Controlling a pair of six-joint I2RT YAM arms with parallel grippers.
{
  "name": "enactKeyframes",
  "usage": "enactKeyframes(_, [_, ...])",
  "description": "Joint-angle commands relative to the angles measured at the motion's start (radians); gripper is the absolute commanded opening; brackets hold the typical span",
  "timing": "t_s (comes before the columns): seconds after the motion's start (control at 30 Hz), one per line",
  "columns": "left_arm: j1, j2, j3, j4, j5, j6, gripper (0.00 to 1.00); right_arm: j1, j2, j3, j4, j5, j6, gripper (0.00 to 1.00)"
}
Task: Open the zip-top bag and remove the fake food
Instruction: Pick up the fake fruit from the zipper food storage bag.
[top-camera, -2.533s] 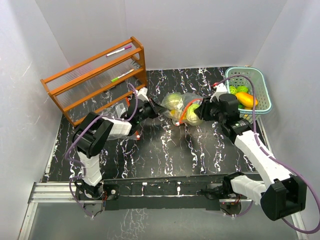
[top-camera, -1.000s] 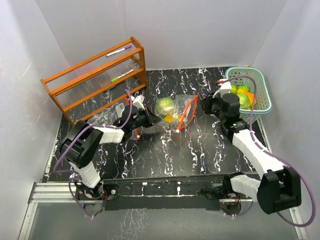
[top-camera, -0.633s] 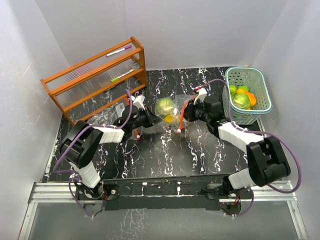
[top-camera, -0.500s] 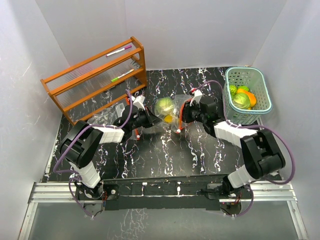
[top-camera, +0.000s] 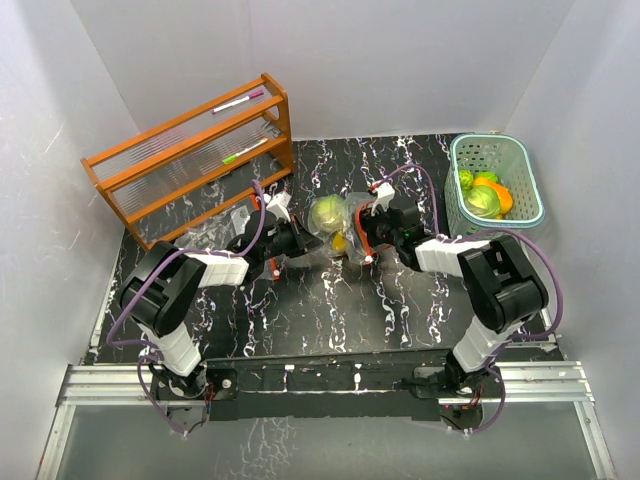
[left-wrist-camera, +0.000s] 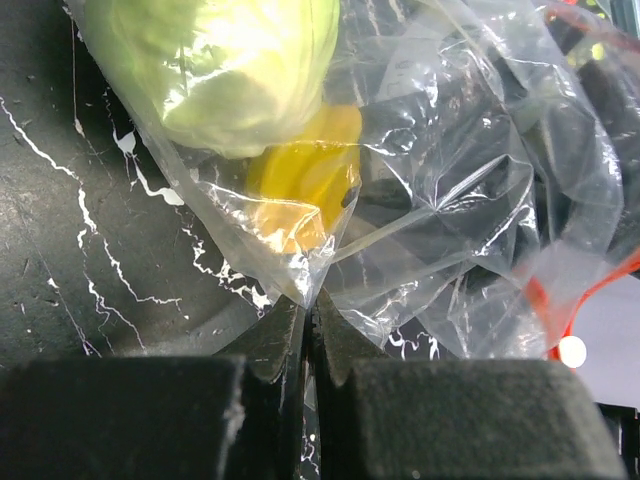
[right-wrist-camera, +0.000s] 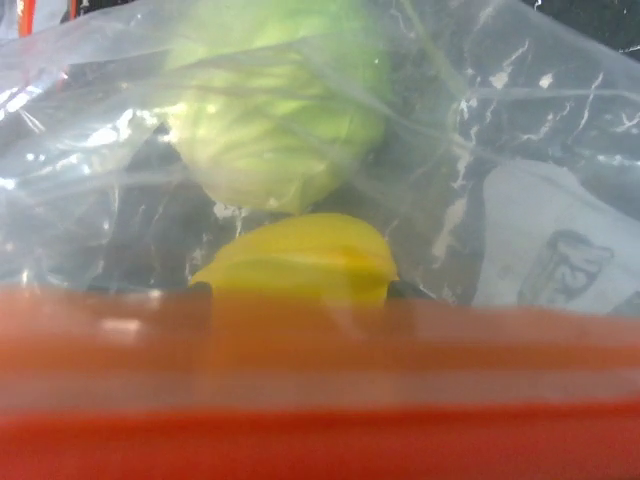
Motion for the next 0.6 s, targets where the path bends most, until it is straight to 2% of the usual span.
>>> enactKeyframes(0.0, [0.004,-0.022,0.032,-0.018,0.018,0.016,0.0,0.033,-0.094,-0.012,0.144,0.042,-0.051,0.77])
enactKeyframes(0.1, [0.003,-0.024,0.026,-0.006,0.018,0.008,0.0,0.041,-0.093,0.011,0.155,0.04,-0.07,0.87])
enactKeyframes(0.23, [0.004,-0.019,0.028,-0.001,0.027,-0.001,0.0,0.046,0.017,0.065,0.138,0.014,-0.09,0.98])
enactKeyframes(0.37, [0.003,-0.025,0.041,-0.025,0.03,0.01,0.0,0.059,0.139,0.078,0.152,0.019,-0.094,0.98])
enactKeyframes(0.57, [0.004,-0.04,0.05,-0.065,0.024,0.034,0.0,0.076,0.17,0.04,0.163,0.035,-0.095,0.98])
